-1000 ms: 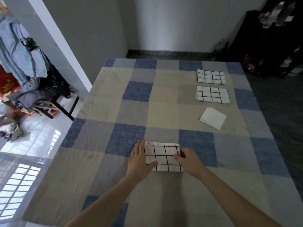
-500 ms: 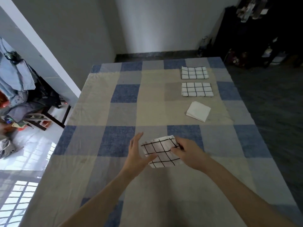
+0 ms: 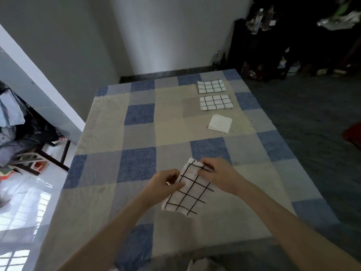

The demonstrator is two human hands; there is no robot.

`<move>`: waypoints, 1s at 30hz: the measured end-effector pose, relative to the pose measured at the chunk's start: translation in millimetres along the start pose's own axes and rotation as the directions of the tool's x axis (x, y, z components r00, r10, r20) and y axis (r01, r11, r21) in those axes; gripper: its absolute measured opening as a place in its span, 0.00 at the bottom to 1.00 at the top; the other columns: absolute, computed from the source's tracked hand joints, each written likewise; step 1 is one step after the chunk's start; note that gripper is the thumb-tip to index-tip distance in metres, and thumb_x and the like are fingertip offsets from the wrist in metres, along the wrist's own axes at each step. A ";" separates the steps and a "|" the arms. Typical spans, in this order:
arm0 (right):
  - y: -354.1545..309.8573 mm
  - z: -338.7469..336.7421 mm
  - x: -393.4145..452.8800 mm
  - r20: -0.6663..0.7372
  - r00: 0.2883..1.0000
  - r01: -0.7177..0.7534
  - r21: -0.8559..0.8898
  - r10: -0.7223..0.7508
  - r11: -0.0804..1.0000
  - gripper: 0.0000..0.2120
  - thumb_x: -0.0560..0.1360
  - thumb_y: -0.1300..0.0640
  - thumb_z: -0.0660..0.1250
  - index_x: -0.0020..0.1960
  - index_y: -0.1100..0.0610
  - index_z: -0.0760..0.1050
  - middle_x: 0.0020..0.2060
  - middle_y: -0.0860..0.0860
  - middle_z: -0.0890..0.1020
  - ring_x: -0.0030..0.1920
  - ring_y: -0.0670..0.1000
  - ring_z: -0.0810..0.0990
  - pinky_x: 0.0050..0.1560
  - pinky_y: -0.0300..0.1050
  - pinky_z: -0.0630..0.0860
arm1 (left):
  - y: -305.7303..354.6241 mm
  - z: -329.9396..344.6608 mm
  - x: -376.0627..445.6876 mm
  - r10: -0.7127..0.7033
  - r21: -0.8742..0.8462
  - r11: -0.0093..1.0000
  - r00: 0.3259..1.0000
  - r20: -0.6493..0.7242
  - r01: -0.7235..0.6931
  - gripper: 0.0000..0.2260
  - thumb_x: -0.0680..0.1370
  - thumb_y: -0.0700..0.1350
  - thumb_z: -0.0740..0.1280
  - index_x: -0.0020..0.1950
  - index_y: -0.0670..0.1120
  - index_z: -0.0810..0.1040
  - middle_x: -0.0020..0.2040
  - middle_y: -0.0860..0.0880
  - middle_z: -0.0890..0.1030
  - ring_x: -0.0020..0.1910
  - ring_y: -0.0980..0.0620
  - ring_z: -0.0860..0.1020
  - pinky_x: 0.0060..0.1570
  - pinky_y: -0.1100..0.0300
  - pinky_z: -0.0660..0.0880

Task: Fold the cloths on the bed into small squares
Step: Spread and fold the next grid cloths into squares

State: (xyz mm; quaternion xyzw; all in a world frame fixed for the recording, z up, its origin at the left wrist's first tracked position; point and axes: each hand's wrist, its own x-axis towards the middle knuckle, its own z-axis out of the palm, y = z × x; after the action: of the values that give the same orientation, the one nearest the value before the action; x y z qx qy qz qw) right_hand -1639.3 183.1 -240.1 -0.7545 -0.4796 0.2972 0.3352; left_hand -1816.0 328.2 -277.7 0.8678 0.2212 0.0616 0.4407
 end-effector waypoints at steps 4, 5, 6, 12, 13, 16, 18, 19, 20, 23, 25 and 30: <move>-7.8 15.5 -43.8 -0.074 0.997 -0.026 -0.019 0.025 0.999 0.07 0.76 0.53 0.67 0.40 0.52 0.75 0.30 0.46 0.74 0.31 0.42 0.69 0.32 0.35 0.63 | 2.2 7.9 -24.1 0.055 -0.075 0.996 0.988 0.144 -0.044 0.16 0.75 0.51 0.71 0.36 0.45 0.68 0.31 0.54 0.65 0.31 0.60 0.66 0.34 0.66 0.64; -10.1 19.5 -55.1 -0.084 0.996 -0.027 -0.035 0.024 0.999 0.06 0.76 0.53 0.67 0.41 0.51 0.76 0.31 0.46 0.76 0.32 0.42 0.71 0.33 0.35 0.64 | 3.7 13.2 -30.2 0.058 -0.120 0.992 0.982 0.180 -0.037 0.13 0.74 0.54 0.71 0.37 0.48 0.72 0.32 0.53 0.68 0.33 0.61 0.68 0.36 0.65 0.66; -12.4 23.2 -66.3 -0.088 0.996 -0.027 -0.050 0.023 0.998 0.05 0.76 0.52 0.67 0.41 0.51 0.77 0.32 0.46 0.77 0.33 0.42 0.72 0.34 0.34 0.65 | 5.4 20.7 -36.4 0.051 -0.165 0.986 0.976 0.211 -0.016 0.09 0.73 0.57 0.70 0.39 0.53 0.77 0.33 0.54 0.73 0.34 0.60 0.72 0.38 0.64 0.69; -13.0 30.4 -119.6 -0.072 0.997 -0.030 -0.085 0.024 0.996 0.04 0.74 0.53 0.69 0.43 0.54 0.78 0.33 0.48 0.79 0.33 0.43 0.73 0.34 0.35 0.67 | 23.4 71.1 -68.6 -0.050 -0.169 0.981 0.973 0.226 0.090 0.12 0.71 0.53 0.72 0.31 0.51 0.74 0.24 0.59 0.72 0.26 0.62 0.68 0.32 0.60 0.65; -10.6 27.0 -127.2 -0.077 0.997 -0.036 -0.081 0.030 0.996 0.04 0.74 0.53 0.70 0.44 0.53 0.79 0.35 0.47 0.80 0.35 0.43 0.75 0.36 0.35 0.69 | 28.3 77.7 -73.2 -0.079 -0.149 0.982 0.972 0.220 0.114 0.12 0.73 0.49 0.72 0.31 0.52 0.74 0.24 0.60 0.72 0.25 0.63 0.69 0.32 0.60 0.66; 1.3 10.2 -145.8 -0.111 0.991 -0.080 -0.048 0.075 0.996 0.07 0.72 0.49 0.72 0.47 0.50 0.78 0.40 0.44 0.82 0.40 0.43 0.79 0.42 0.37 0.76 | 41.2 89.8 -81.7 -0.116 -0.142 0.979 0.971 0.209 0.147 0.07 0.75 0.48 0.71 0.37 0.54 0.80 0.33 0.59 0.82 0.35 0.61 0.79 0.40 0.54 0.77; 13.2 -4.2 -157.4 -0.156 0.983 -0.109 -0.049 0.100 0.993 0.09 0.71 0.49 0.73 0.48 0.50 0.78 0.40 0.43 0.82 0.41 0.41 0.80 0.43 0.35 0.77 | 52.3 94.4 -84.6 -0.131 -0.158 0.974 0.972 0.193 0.163 0.02 0.74 0.49 0.71 0.44 0.52 0.82 0.42 0.53 0.85 0.43 0.54 0.82 0.48 0.50 0.80; 19.9 -11.7 -163.2 -0.183 0.977 -0.121 -0.056 0.109 0.991 0.09 0.71 0.49 0.73 0.48 0.50 0.78 0.40 0.43 0.82 0.41 0.41 0.80 0.43 0.33 0.76 | 57.5 97.3 -84.2 -0.146 -0.169 0.970 0.973 0.178 0.177 0.06 0.73 0.51 0.71 0.46 0.50 0.83 0.44 0.52 0.85 0.45 0.53 0.83 0.50 0.49 0.80; 26.7 -19.5 -169.5 -0.208 0.971 -0.135 -0.063 0.119 0.989 0.08 0.71 0.49 0.73 0.48 0.50 0.78 0.40 0.43 0.82 0.41 0.41 0.79 0.42 0.33 0.76 | 62.2 100.9 -82.7 -0.167 -0.179 0.964 0.973 0.160 0.195 0.10 0.72 0.53 0.70 0.48 0.49 0.84 0.45 0.51 0.85 0.46 0.53 0.83 0.51 0.48 0.80; 52.1 -45.7 -190.5 -0.270 0.949 -0.183 -0.046 0.164 0.982 0.05 0.73 0.51 0.71 0.47 0.51 0.78 0.38 0.43 0.81 0.39 0.42 0.79 0.40 0.33 0.75 | 84.1 119.3 -71.5 -0.235 -0.217 0.944 0.968 0.091 0.249 0.07 0.73 0.50 0.71 0.47 0.49 0.83 0.45 0.50 0.85 0.46 0.52 0.83 0.52 0.48 0.80; 72.2 -66.0 -202.2 -0.304 0.932 -0.219 -0.039 0.197 0.975 0.04 0.74 0.51 0.70 0.46 0.51 0.78 0.37 0.42 0.81 0.38 0.41 0.78 0.39 0.31 0.73 | 103.7 137.8 -58.7 -0.270 -0.235 0.933 0.962 0.044 0.272 0.01 0.76 0.46 0.71 0.46 0.50 0.81 0.44 0.51 0.85 0.45 0.53 0.83 0.52 0.50 0.80; 127.1 -137.2 -214.1 -0.231 0.953 -0.236 -0.170 0.194 0.957 0.06 0.76 0.51 0.66 0.50 0.52 0.77 0.42 0.45 0.80 0.43 0.45 0.79 0.45 0.36 0.75 | 164.2 202.6 -15.0 -0.267 -0.305 0.920 0.963 -0.033 0.245 0.03 0.77 0.44 0.70 0.50 0.48 0.81 0.45 0.52 0.84 0.45 0.54 0.82 0.52 0.52 0.79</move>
State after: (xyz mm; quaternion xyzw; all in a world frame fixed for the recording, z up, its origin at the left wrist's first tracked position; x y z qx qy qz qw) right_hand -1544.8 -84.9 -231.3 -0.8591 -0.3825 0.2013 0.2742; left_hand -1714.2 87.8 -268.6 0.7520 0.3369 0.0681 0.5624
